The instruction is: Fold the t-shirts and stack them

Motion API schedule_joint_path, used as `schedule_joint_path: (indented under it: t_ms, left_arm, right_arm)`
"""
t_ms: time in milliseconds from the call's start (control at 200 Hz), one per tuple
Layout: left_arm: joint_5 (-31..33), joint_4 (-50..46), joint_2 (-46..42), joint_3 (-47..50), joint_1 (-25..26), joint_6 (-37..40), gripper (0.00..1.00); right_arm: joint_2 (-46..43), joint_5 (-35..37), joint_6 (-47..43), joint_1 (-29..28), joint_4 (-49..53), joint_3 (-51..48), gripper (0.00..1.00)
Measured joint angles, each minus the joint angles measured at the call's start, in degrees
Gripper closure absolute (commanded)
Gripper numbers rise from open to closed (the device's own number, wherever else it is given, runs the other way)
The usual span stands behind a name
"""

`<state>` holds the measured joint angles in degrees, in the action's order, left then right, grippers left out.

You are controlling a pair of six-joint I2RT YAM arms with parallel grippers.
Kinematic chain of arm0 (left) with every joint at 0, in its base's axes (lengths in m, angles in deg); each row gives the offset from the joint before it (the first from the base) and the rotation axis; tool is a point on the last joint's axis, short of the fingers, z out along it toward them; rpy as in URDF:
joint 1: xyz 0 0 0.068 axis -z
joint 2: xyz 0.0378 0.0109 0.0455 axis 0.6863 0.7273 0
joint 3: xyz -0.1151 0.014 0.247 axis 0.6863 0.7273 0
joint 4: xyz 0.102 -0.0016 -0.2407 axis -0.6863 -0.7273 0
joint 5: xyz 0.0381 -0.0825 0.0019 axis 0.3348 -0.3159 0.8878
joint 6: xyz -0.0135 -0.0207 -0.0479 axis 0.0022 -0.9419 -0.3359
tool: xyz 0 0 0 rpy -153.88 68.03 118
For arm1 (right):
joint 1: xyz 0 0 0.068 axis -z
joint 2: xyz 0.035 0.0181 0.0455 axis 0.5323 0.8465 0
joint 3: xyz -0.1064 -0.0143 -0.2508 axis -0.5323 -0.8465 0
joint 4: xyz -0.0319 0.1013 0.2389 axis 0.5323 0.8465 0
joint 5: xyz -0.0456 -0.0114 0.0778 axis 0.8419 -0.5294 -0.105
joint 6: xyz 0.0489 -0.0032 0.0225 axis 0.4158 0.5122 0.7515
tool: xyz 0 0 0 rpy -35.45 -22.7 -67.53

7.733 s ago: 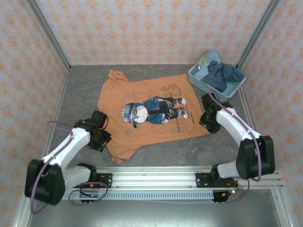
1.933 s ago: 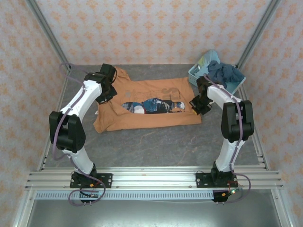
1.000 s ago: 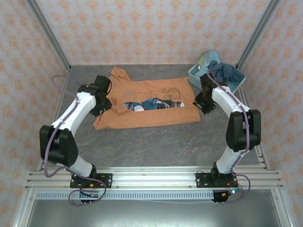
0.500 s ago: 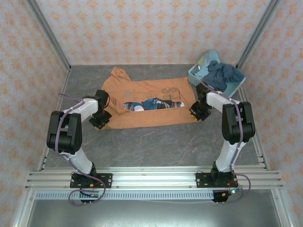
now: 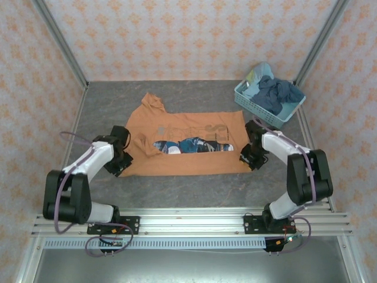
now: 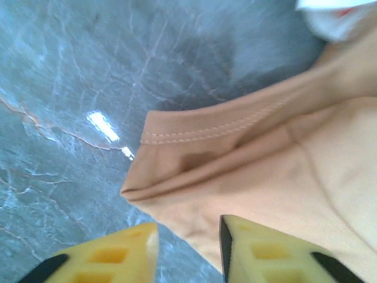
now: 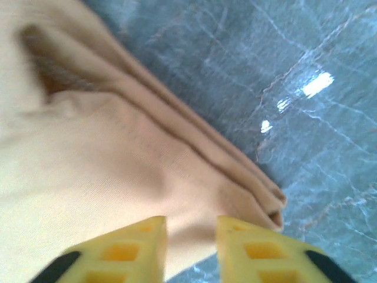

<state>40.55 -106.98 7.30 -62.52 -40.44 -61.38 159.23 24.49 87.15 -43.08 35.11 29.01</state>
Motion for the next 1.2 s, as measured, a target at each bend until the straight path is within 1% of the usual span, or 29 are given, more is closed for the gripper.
schedule_joint_path:
  t_ms: [100, 195, 330, 480, 575, 716, 856, 1046, 1086, 1201]
  left_arm:
    - [-1.2, 0.2, -5.0, -2.3, 0.4, -0.6, 0.46]
    - [-4.0, 3.4, -5.6, -3.6, 1.5, -1.5, 0.44]
    - [-8.3, 9.8, -0.4, -3.7, 4.7, -2.9, 0.41]
    - [-11.0, 14.6, 7.2, -5.0, 8.3, -3.7, 0.42]
    - [-11.9, 17.0, 10.7, -6.0, 9.0, -3.7, 0.48]
    - [-12.1, 19.2, 14.5, -7.2, 9.1, -3.6, 0.61]
    - [-12.0, 19.8, 17.0, -9.0, 9.1, -3.2, 0.77]
    - [-12.1, 20.3, 17.3, -11.5, 9.7, -3.2, 0.97]
    - [-12.0, 20.4, 17.3, -11.9, 9.9, -3.0, 1.0]
    - [-12.0, 20.4, 17.4, -12.9, 10.3, -3.0, 1.0]
  right_arm:
    - [-4.4, 0.1, -0.9, -0.5, 0.5, 1.7, 0.55]
    - [-6.3, -0.9, -2.0, -0.7, -0.6, 3.7, 0.52]
    - [-4.7, -4.3, -2.9, -0.7, -3.4, 5.0, 0.5]
    - [-2.4, -6.5, -3.5, -0.7, -4.7, 5.8, 0.49]
    - [-2.4, -7.3, -3.5, -0.7, -5.2, 6.0, 0.49]
    - [-2.4, -7.6, -3.5, -0.7, -5.5, 6.0, 0.49]
    - [-2.4, -7.6, -3.5, -0.7, -5.5, 6.0, 0.49]
    - [-2.4, -7.6, -3.5, -0.7, -5.5, 6.0, 0.5]
    - [-2.4, -7.6, -3.5, -0.7, -5.5, 6.0, 0.5]
    - [-2.4, -7.4, -3.5, -0.7, -5.4, 6.0, 0.53]
